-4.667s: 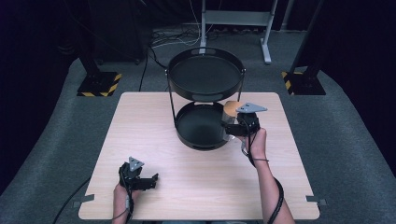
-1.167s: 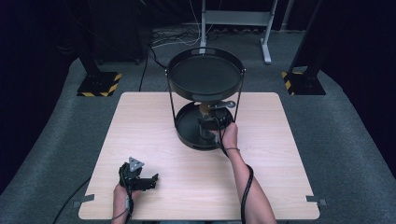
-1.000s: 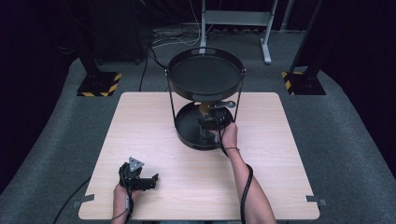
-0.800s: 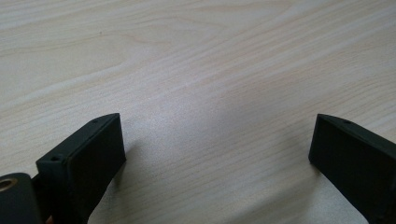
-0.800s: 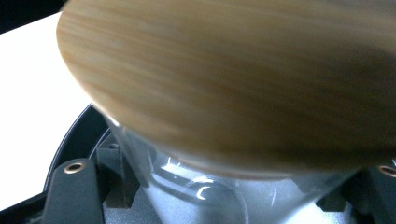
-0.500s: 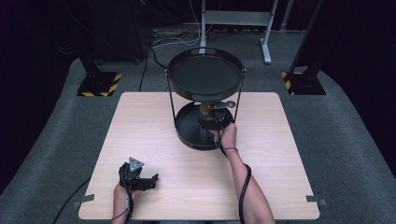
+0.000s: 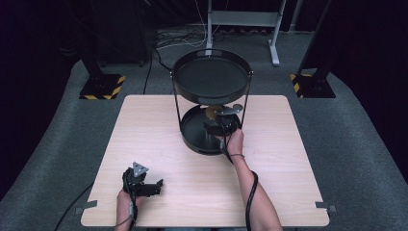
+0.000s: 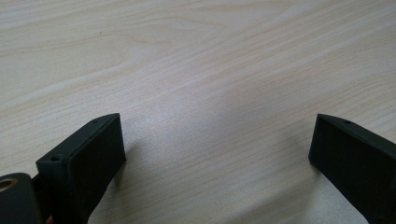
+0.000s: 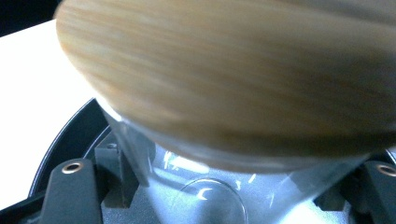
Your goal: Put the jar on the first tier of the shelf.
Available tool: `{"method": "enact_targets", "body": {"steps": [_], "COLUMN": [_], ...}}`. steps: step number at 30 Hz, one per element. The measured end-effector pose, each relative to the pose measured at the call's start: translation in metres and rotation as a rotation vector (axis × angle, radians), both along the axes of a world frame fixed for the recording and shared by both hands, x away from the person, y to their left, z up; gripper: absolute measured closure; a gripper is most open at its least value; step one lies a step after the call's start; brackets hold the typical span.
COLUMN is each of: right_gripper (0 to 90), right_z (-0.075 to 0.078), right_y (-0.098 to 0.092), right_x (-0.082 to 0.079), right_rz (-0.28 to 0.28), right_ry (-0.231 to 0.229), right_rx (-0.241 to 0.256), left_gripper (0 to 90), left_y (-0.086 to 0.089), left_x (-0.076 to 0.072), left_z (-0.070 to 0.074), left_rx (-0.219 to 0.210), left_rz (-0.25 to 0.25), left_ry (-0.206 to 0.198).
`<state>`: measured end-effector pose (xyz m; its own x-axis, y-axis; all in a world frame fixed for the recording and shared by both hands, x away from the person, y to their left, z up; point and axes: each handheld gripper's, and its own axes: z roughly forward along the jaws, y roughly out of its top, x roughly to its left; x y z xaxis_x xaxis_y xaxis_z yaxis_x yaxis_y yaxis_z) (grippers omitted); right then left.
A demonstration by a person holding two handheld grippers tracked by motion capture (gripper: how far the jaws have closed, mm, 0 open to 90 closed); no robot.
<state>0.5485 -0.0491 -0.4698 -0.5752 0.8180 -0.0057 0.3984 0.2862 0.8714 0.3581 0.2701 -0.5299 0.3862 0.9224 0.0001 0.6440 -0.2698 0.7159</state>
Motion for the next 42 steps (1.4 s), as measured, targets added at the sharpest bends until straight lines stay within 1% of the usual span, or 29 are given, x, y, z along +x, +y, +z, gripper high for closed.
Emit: {"method": "enact_targets", "body": {"steps": [8, 17, 19, 20, 21, 22, 23, 25, 26, 28, 30, 32, 34, 37, 42], "right_gripper": [25.4, 25.1, 22.5, 20.5, 18.1, 17.0, 13.2, 11.6, 9.8, 6.5, 3.0, 1.3, 0.4, 0.3, 0.3], "right_z": [0.0, 0.001, 0.001, 0.001, 0.001, 0.001, 0.001, 0.002, 0.003, 0.004, 0.006, 0.009, 0.012, 0.015, 0.015], "right_y": [0.0, -0.001, -0.001, -0.002, -0.002, -0.002, -0.002, -0.004, -0.005, -0.007, -0.01, -0.013, -0.016, -0.025, -0.044], "right_x": [-0.001, -0.002, -0.002, -0.001, 0.0, 0.0, -0.001, -0.002, -0.004, -0.007, -0.01, -0.016, -0.023, -0.036, -0.06], "right_rz": [-0.003, 0.006, 0.008, 0.014, 0.02, 0.023, 0.019, 0.028, 0.029, 0.031, 0.037, 0.044, 0.048, 0.051, 0.052], "right_ry": [-0.001, 0.012, 0.02, 0.035, 0.062, 0.066, 0.063, 0.087, 0.088, 0.11, 0.112, 0.126, 0.132, 0.128, 0.117], "right_rx": [0.001, -0.003, -0.001, 0.0, 0.002, -0.009, -0.018, -0.016, -0.027, -0.037, -0.059, -0.069, -0.092, -0.107, -0.131], "left_gripper": [3.2, 3.2, 3.2, 3.2, 3.2, 3.2, 3.2, 3.2, 3.2, 3.2, 3.2, 3.2, 3.2, 3.2, 3.2], "left_y": [0.0, 0.0, 0.0, 0.0, 0.0, 0.0, 0.0, 0.0, 0.0, 0.0, 0.0, 0.0, 0.0, 0.0, 0.0], "left_x": [0.0, 0.0, 0.0, 0.0, 0.0, 0.0, 0.0, 0.0, 0.0, 0.0, 0.0, 0.0, 0.0, 0.0, 0.0], "left_z": [0.0, 0.0, 0.0, 0.0, 0.0, 0.0, 0.0, 0.0, 0.0, 0.0, 0.0, 0.0, 0.0, 0.0, 0.0], "left_rx": [-0.001, -0.001, -0.001, -0.001, -0.001, -0.001, -0.001, -0.001, -0.001, -0.001, -0.001, -0.001, -0.002, -0.001, -0.001], "left_rz": [0.001, 0.0, 0.0, 0.0, 0.0, 0.0, 0.0, 0.0, 0.0, 0.0, 0.0, 0.001, 0.001, 0.001, 0.0], "left_ry": [0.0, 0.0, 0.0, 0.0, 0.0, 0.0, 0.0, 0.0, 0.0, 0.0, 0.0, 0.0, 0.0, 0.0, 0.0]}}
